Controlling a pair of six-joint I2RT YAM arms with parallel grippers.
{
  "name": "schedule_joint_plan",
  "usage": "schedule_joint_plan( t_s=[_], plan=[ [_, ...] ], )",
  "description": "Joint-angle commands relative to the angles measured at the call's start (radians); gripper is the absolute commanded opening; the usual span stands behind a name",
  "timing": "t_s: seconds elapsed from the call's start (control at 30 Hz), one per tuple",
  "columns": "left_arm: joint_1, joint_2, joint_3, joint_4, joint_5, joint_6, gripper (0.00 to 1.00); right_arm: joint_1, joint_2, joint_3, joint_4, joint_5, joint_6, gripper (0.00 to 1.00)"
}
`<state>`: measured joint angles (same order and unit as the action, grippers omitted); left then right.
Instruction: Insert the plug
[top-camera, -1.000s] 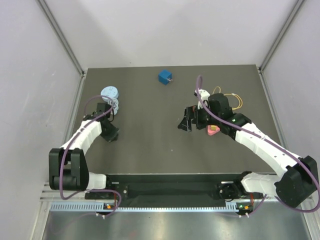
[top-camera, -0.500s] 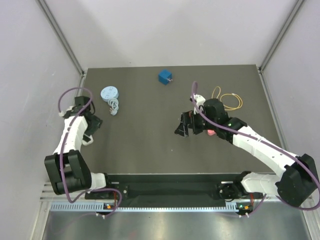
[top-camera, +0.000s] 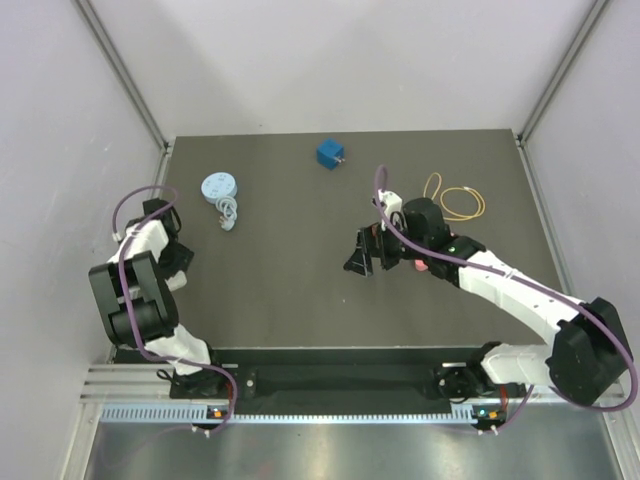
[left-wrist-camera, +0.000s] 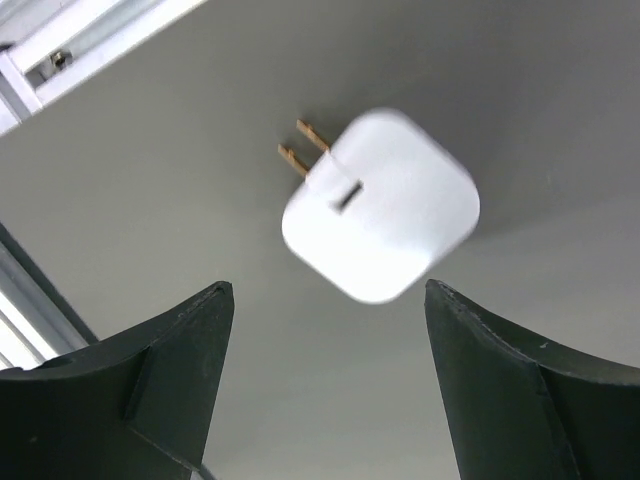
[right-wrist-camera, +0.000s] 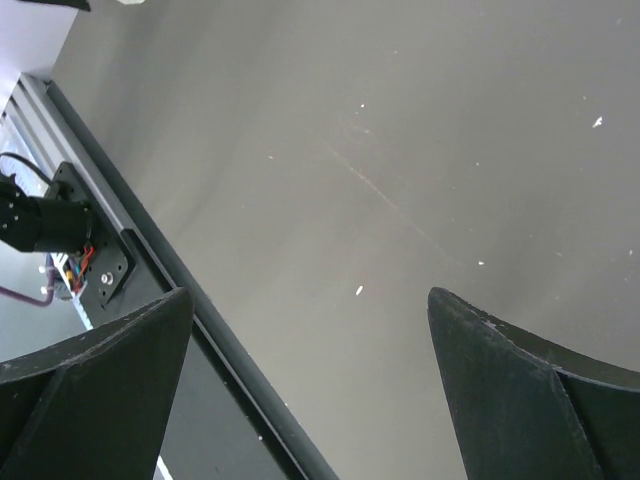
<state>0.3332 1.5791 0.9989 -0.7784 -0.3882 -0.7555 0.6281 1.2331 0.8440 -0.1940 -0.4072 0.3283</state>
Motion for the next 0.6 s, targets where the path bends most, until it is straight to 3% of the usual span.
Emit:
schedule_joint_plan(
  t_s=[0.0,0.3,0.57],
  plan=[
    [0.016,0.03,0.066,0.073,-0.055,0.027,0.82,0.013,0.014,0.018,0.064,-0.035,-0.038,1.0],
    [0.027,0.139,0.145,0.094,-0.087,0.065,0.81,0.015,0.046,0.023,0.074,-0.064,-0.057,1.0],
    [0.027,0.185,0.167,0.079,-0.017,0.071,0.76,0.015,0.063,0.021,0.085,-0.081,-0.057,1.0]
  ],
)
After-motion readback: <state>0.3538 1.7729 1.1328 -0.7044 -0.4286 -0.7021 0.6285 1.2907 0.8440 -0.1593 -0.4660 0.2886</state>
